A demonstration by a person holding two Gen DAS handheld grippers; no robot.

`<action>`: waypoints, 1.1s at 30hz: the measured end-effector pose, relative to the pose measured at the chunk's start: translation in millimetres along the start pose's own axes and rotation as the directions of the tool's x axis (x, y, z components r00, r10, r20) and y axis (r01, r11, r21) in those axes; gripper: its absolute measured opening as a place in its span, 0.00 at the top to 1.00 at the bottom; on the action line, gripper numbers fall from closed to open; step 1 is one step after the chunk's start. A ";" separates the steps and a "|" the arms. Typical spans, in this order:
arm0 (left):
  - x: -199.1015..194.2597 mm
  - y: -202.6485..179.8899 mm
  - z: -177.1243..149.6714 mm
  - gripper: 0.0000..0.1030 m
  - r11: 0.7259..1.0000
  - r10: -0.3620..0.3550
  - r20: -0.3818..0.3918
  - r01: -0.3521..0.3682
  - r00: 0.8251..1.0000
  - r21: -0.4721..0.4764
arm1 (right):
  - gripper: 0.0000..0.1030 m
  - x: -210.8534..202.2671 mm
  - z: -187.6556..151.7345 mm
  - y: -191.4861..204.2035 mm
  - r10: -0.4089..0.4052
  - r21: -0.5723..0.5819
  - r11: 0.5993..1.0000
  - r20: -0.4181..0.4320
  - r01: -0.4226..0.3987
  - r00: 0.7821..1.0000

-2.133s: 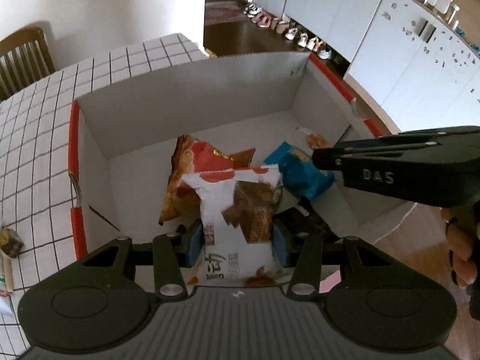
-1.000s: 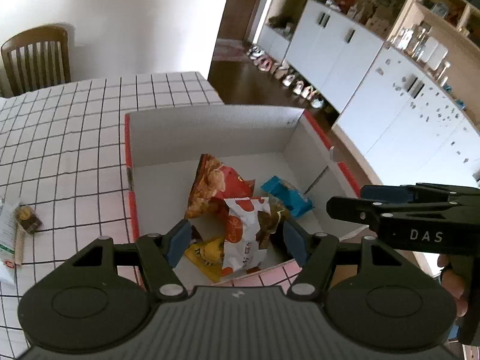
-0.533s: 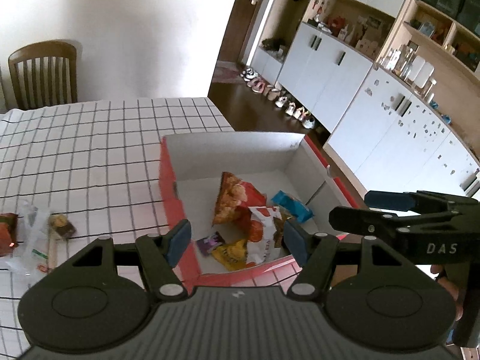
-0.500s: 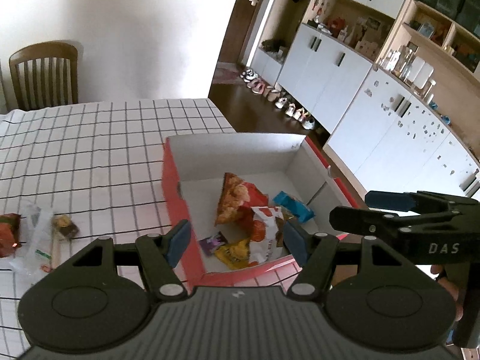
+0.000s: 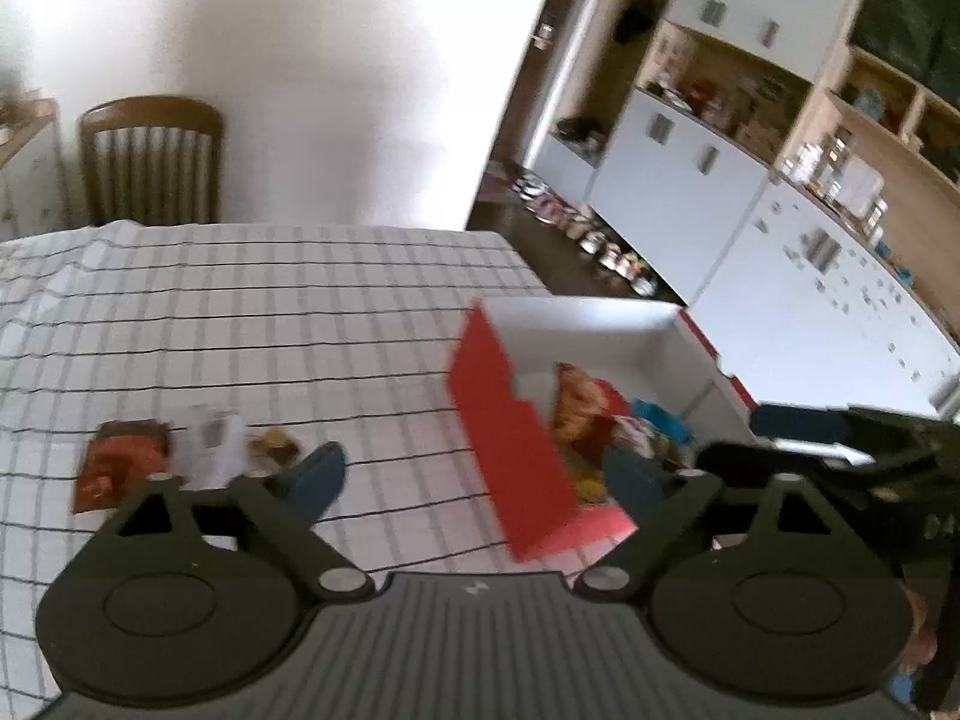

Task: Organize snacks
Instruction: 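Move both tools back from the box toward the orange bag on the table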

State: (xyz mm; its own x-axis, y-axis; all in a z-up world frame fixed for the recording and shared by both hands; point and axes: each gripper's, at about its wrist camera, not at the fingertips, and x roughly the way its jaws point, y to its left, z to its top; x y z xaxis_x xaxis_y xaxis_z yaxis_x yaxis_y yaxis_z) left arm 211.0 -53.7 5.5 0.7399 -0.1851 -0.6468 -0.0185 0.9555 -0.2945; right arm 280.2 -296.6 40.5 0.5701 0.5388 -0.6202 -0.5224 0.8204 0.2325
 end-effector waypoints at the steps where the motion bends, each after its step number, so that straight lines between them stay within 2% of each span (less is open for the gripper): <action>1: -3.5 8.6 0.2 0.02 1.000 0.011 0.006 -0.011 1.000 -0.012 | 0.04 2.2 -0.9 6.8 0.006 -0.002 1.000 -0.001 -0.006 1.000; 6: -16.8 49.0 2.6 0.02 0.995 0.082 0.028 -0.081 0.996 -0.060 | 0.01 11.8 -2.9 35.1 0.015 0.009 1.000 0.004 -0.015 1.000; 11: -26.3 88.2 7.1 0.02 0.987 0.125 0.053 -0.119 0.991 -0.104 | 0.00 23.5 -6.9 60.1 -0.003 0.009 1.000 -0.001 0.003 1.000; 17: -23.4 137.4 15.6 0.02 0.973 0.179 0.033 -0.172 0.983 -0.155 | 0.00 44.9 -9.8 88.2 -0.019 0.001 1.000 -0.029 0.019 0.999; 26: 11.3 190.1 16.3 0.02 0.953 0.217 -0.084 -0.230 0.973 -0.197 | 0.00 87.8 -5.9 126.2 -0.026 -0.023 0.999 -0.085 0.025 0.996; 33: 45.2 213.9 13.5 0.02 0.940 0.227 -0.171 -0.262 0.959 -0.220 | 0.01 130.5 -6.0 145.1 -0.037 -0.044 0.999 -0.142 0.031 0.989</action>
State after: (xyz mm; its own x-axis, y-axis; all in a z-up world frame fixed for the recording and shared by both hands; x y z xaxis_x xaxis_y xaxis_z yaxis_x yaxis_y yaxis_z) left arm 249.6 145.4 -77.2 0.5902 0.0003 -0.8072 -0.3594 0.8955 -0.2624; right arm 275.0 -108.4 -11.2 0.4932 0.4755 -0.7285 -0.5316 0.8276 0.1803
